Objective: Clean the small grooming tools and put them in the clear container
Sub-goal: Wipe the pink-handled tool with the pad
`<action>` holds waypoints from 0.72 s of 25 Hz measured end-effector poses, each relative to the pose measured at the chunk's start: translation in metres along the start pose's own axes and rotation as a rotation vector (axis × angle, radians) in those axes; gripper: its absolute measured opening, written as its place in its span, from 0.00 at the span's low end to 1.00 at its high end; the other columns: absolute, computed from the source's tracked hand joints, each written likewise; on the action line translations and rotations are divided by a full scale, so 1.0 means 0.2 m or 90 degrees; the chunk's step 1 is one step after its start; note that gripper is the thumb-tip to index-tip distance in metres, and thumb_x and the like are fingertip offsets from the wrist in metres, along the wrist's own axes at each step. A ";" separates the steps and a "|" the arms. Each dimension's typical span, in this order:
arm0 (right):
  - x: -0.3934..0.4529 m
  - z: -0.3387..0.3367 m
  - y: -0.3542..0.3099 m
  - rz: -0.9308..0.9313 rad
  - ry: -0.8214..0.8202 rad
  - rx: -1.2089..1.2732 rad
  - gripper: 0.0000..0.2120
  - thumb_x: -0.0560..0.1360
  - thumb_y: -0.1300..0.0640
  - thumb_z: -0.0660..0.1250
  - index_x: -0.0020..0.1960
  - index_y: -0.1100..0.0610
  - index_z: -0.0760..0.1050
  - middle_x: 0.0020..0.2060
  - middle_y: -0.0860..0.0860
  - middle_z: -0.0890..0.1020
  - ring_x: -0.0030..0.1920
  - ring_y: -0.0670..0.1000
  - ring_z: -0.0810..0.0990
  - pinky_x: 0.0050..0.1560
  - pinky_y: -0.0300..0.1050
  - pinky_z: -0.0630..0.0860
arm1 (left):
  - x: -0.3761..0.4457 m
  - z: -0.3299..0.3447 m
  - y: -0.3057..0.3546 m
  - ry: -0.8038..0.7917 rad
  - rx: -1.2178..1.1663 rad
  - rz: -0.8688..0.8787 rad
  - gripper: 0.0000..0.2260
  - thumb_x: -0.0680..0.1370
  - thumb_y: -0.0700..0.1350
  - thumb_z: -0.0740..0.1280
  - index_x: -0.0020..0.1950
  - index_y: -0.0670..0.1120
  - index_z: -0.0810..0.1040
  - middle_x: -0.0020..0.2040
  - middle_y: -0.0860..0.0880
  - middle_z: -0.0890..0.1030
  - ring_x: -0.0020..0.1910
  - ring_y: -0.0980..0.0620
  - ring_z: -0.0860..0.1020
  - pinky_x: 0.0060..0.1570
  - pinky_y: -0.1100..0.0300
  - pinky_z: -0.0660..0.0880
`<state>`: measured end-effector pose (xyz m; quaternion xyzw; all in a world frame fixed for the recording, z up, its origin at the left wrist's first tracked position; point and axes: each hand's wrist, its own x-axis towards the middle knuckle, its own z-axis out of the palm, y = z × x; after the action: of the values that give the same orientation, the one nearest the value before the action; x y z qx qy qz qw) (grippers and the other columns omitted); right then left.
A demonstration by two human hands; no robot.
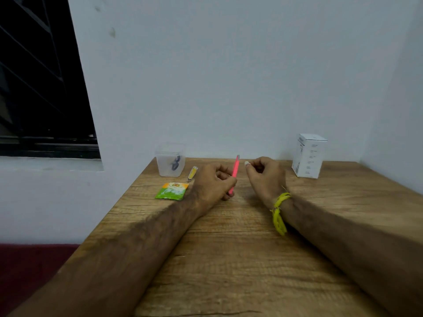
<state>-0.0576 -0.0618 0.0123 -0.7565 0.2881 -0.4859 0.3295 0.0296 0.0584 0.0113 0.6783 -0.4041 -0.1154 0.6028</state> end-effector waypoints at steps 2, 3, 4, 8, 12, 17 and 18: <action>0.04 0.06 -0.06 0.104 0.047 0.036 0.05 0.72 0.57 0.71 0.37 0.56 0.82 0.34 0.49 0.84 0.41 0.51 0.84 0.45 0.44 0.80 | 0.00 -0.01 0.00 0.031 0.040 0.031 0.04 0.75 0.37 0.71 0.46 0.45 0.81 0.34 0.46 0.82 0.29 0.52 0.82 0.32 0.58 0.80; 0.07 0.10 -0.10 0.147 0.068 0.059 0.05 0.71 0.58 0.70 0.37 0.57 0.82 0.34 0.50 0.84 0.41 0.53 0.84 0.45 0.45 0.80 | 0.01 -0.02 0.00 0.058 0.069 0.048 0.04 0.75 0.37 0.71 0.45 0.46 0.82 0.33 0.48 0.82 0.29 0.53 0.82 0.31 0.60 0.79; 0.10 0.13 -0.15 0.171 0.082 0.076 0.05 0.70 0.58 0.70 0.38 0.57 0.83 0.35 0.50 0.84 0.42 0.53 0.83 0.44 0.43 0.79 | 0.01 -0.04 0.00 0.097 0.093 0.064 0.05 0.75 0.37 0.71 0.45 0.47 0.83 0.32 0.50 0.81 0.29 0.53 0.82 0.31 0.60 0.80; 0.14 0.26 -0.28 0.140 0.116 0.116 0.05 0.72 0.59 0.68 0.44 0.59 0.83 0.39 0.51 0.84 0.46 0.53 0.82 0.45 0.40 0.74 | 0.04 -0.16 0.05 0.267 0.190 0.092 0.06 0.73 0.40 0.71 0.47 0.46 0.86 0.32 0.54 0.83 0.34 0.54 0.82 0.43 0.56 0.82; 0.05 0.39 -0.15 0.003 0.104 0.055 0.04 0.74 0.58 0.70 0.43 0.58 0.81 0.38 0.51 0.82 0.44 0.54 0.81 0.44 0.40 0.70 | 0.10 -0.37 0.14 0.365 0.376 0.115 0.08 0.75 0.44 0.68 0.49 0.48 0.86 0.40 0.52 0.85 0.42 0.50 0.82 0.46 0.56 0.79; 0.07 0.46 -0.07 -0.136 0.011 -0.016 0.04 0.75 0.56 0.69 0.44 0.56 0.80 0.41 0.50 0.81 0.42 0.49 0.77 0.46 0.45 0.75 | 0.32 -0.60 0.13 0.364 0.627 -0.001 0.07 0.72 0.42 0.70 0.49 0.45 0.85 0.45 0.47 0.86 0.48 0.44 0.82 0.51 0.54 0.74; 0.08 0.46 -0.07 -0.141 0.012 -0.007 0.04 0.75 0.56 0.69 0.44 0.56 0.80 0.40 0.51 0.81 0.42 0.49 0.77 0.46 0.45 0.75 | 0.36 -0.62 0.14 0.350 0.652 -0.024 0.06 0.72 0.43 0.71 0.48 0.45 0.83 0.46 0.47 0.85 0.49 0.44 0.81 0.51 0.54 0.72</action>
<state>0.0339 -0.0447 0.0029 -0.7811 0.2082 -0.5248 0.2668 0.1441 0.0991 0.0919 0.8956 -0.2245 0.2645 0.2785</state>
